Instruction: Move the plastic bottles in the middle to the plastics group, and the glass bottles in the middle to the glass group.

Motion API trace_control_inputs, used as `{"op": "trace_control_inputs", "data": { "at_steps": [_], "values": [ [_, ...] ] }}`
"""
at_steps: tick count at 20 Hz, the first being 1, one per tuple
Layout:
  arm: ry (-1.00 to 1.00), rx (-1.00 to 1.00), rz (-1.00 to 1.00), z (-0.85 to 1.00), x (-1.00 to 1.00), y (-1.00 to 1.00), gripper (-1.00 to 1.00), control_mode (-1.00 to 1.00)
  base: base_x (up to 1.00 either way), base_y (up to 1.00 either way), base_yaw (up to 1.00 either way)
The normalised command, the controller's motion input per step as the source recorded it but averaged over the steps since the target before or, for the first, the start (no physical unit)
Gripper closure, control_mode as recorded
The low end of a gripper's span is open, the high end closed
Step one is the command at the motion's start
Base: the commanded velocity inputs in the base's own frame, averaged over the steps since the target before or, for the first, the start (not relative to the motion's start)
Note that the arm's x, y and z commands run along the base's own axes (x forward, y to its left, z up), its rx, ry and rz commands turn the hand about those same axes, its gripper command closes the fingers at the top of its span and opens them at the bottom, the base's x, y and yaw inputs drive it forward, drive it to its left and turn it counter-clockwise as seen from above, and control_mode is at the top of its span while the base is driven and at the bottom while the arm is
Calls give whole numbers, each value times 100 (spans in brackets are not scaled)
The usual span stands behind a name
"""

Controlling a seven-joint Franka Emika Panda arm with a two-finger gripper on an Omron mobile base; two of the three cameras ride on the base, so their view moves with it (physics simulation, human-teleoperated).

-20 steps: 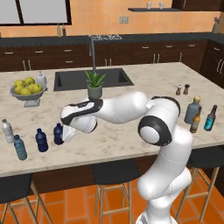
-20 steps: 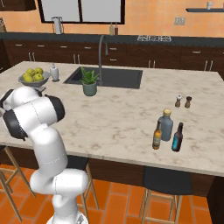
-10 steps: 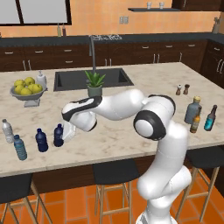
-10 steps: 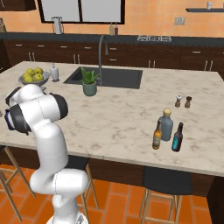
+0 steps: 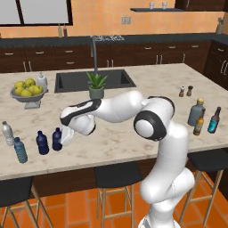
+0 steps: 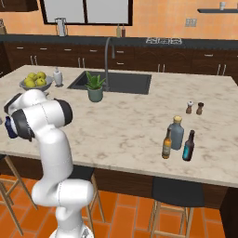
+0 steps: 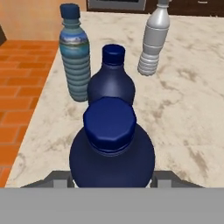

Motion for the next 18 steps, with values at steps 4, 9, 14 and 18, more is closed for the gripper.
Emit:
{"op": "trace_control_inputs", "data": {
  "at_steps": [4, 9, 14, 18],
  "values": [
    [0, -5, 0, -13, 10, 0, 100, -100, 0, 0, 0],
    [0, -6, 0, -32, 8, 0, 100, -100, 0, 0, 0],
    [0, -2, 0, -46, 0, 0, 100, -100, 0, 0, 0],
    [0, 0, 0, -5, 0, 0, -100, -100, 0, 0, 0]
  ]
}}
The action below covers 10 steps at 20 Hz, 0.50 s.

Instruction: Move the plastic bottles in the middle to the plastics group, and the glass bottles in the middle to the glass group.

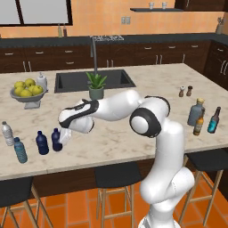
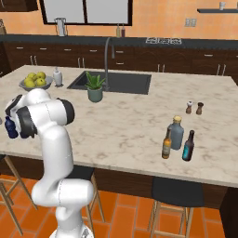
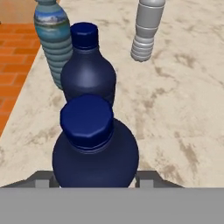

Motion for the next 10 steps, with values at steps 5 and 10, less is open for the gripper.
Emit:
{"op": "trace_control_inputs", "data": {
  "at_steps": [5, 10],
  "values": [
    [-1, 0, 0, 0, 0, 0, -100, -100, 0, 0, 0],
    [-2, 0, 0, 2, -3, 0, -100, -100, 0, 0, 0]
  ]
}}
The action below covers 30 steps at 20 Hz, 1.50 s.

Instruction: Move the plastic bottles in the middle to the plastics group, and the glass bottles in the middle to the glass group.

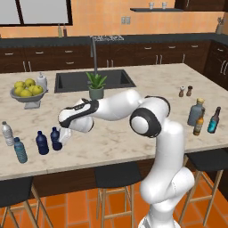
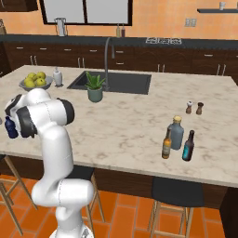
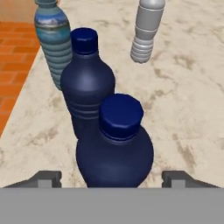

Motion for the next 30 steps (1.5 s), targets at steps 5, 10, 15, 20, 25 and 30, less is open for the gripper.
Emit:
{"op": "trace_control_inputs", "data": {
  "at_steps": [5, 10, 15, 20, 25, 30],
  "values": [
    [-3, 0, 0, 14, -6, -1, -100, -100, 0, 0, 0],
    [0, 4, -2, 19, -8, -48, -100, -100, 0, 0, 0],
    [0, 6, -5, 26, -17, -68, -100, -100, 0, 0, 0],
    [0, 10, -13, 21, -41, -96, -100, -100, 0, 0, 0],
    [0, 7, -21, 46, -79, -100, -100, -100, 0, 0, 0],
    [0, 1, -23, 66, -73, -100, -100, -100, 0, 0, 0]
  ]
}}
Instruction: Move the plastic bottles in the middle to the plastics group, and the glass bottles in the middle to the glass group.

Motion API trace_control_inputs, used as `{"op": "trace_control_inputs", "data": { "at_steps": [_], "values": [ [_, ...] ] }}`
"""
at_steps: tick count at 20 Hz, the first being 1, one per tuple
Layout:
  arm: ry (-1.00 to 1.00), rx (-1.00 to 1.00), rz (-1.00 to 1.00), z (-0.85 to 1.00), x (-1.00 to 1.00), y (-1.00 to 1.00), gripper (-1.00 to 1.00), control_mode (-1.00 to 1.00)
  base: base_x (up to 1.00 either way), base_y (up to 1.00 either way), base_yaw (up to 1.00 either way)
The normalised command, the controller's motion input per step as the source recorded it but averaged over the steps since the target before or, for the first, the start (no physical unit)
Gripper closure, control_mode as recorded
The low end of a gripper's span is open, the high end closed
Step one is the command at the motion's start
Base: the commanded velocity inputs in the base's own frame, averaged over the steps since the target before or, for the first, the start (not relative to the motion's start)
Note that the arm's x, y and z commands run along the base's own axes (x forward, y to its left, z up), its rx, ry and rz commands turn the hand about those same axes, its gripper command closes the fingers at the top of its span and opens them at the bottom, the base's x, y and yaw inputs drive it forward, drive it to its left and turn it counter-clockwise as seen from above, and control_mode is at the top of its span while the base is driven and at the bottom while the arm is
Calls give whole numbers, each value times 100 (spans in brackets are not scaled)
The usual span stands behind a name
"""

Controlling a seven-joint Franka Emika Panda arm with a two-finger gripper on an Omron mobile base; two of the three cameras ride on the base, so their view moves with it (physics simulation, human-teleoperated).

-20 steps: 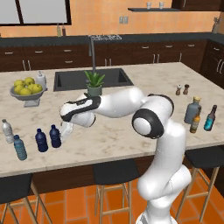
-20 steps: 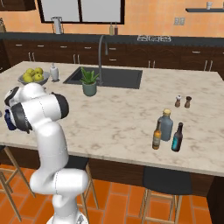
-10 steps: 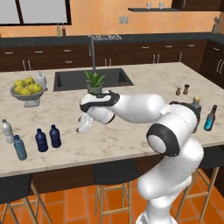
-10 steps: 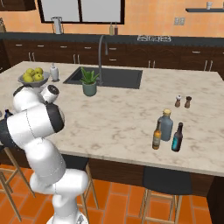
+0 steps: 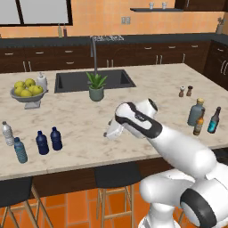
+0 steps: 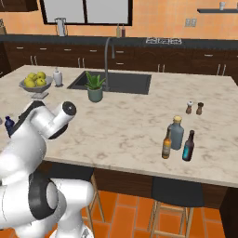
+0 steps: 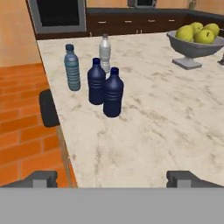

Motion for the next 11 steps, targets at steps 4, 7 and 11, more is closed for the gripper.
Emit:
{"op": "trace_control_inputs", "data": {
  "at_steps": [4, 7, 11],
  "values": [
    [5, 0, -24, 67, -54, -99, -100, -100, 0, 0, 0],
    [20, -6, -25, 51, -18, -92, -100, -100, 0, 0, 0],
    [31, -9, -28, 47, -7, -80, -100, -100, 0, 0, 0]
  ]
}}
